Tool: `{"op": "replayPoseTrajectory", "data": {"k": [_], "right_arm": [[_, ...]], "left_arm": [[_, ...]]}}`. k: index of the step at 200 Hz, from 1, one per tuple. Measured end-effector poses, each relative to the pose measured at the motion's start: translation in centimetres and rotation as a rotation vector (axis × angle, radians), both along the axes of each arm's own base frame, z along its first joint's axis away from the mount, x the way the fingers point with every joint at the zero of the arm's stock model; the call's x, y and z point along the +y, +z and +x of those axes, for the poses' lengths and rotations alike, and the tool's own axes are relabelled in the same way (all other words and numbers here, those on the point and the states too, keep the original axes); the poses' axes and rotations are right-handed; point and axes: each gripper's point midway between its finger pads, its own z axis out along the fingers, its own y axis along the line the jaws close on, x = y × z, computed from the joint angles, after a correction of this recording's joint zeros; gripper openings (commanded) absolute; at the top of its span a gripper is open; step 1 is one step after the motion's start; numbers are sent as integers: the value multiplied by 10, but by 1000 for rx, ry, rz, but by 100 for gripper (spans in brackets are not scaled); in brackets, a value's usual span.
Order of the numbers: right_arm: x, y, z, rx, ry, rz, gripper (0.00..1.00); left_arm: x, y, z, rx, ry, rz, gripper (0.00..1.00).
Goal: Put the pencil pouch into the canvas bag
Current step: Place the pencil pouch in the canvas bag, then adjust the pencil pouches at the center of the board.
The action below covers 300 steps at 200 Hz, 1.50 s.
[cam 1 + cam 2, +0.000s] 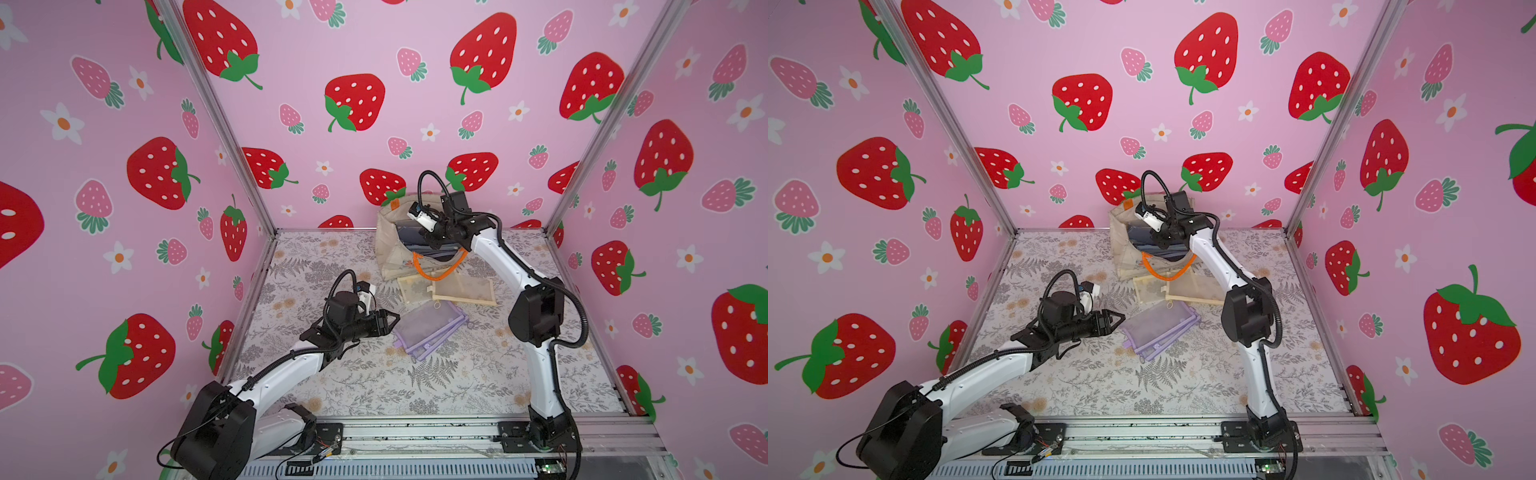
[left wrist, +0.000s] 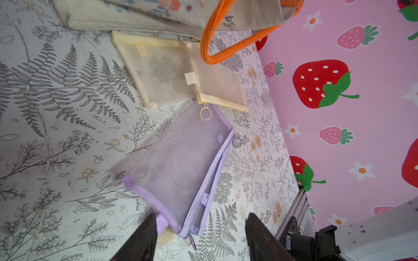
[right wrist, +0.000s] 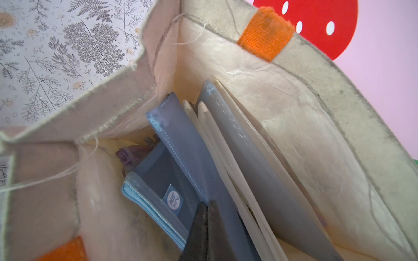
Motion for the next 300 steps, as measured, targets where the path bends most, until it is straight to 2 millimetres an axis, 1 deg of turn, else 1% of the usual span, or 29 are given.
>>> {"op": "replayPoseTrajectory", "data": {"k": [37, 49, 61, 79, 93, 113, 120, 122, 127, 136, 140, 159, 176, 185, 196, 203, 210, 218, 231, 252, 260, 267, 274, 282, 290, 300], "right_arm": [[2, -18, 4, 28, -2, -17, 2], [3, -22, 6, 34, -2, -21, 4], [3, -24, 5, 41, -3, -24, 10], [3, -25, 5, 47, -8, -21, 26], [2, -23, 4, 54, -15, -14, 35], [-1, -16, -2, 60, -24, -3, 49], [-4, -12, -7, 65, -32, 3, 51], [-5, -10, -9, 70, -40, 9, 54], [-8, -6, -13, 70, -42, 14, 59], [-13, 6, -22, 74, -60, 34, 63], [-15, 10, -26, 70, -57, 38, 64], [-30, 42, -48, 57, -103, 99, 68], [-50, 70, -73, 49, -167, 175, 70], [-60, 75, -89, 60, -194, 214, 70], [-72, 74, -111, 85, -226, 264, 70], [-80, 67, -126, 111, -244, 286, 71], [-88, 55, -140, 149, -266, 308, 71], [-95, 36, -157, 201, -288, 323, 71], [-106, -4, -182, 309, -327, 340, 71], [-120, -80, -223, 512, -397, 336, 72], [-125, -104, -236, 579, -425, 328, 72], [-128, -121, -246, 630, -447, 328, 72], [-130, -134, -254, 672, -466, 332, 72], [-132, -145, -262, 709, -482, 339, 72], [-132, -150, -265, 732, -491, 352, 72], [-131, -153, -266, 747, -495, 370, 72]], "left_arm": [[0, 0, 0, 0, 2, 0, 64], [1, 0, 1, 0, 3, 0, 64], [1, 0, 1, 0, 3, 0, 64], [1, 0, 1, 1, 3, 1, 64], [1, -1, 0, 2, 3, 2, 64], [2, -2, 0, 12, 7, 14, 64], [3, -3, 0, 13, 10, 22, 64], [4, -2, 1, 12, 11, 25, 64], [4, -2, 1, 14, 13, 33, 64], [5, 0, 3, 10, 15, 45, 64], [5, 1, 4, 10, 17, 50, 64], [3, 6, 10, 7, 14, 65, 64], [0, 4, 17, 24, 7, 87, 64], [-3, 2, 21, 38, 3, 99, 64], [-5, -3, 26, 56, -4, 115, 64], [-7, -8, 29, 70, -8, 126, 64], [-9, -12, 31, 83, -14, 133, 64], [-12, -17, 33, 98, -21, 141, 64], [-17, -25, 37, 120, -33, 156, 64], [-27, -37, 42, 144, -59, 175, 63], [-31, -43, 44, 153, -69, 183, 63], [-35, -48, 46, 161, -77, 190, 63], [-37, -54, 47, 170, -82, 197, 63], [-40, -62, 49, 183, -89, 206, 64], [-42, -70, 50, 197, -93, 215, 64], [-44, -80, 51, 214, -100, 227, 65]]}}
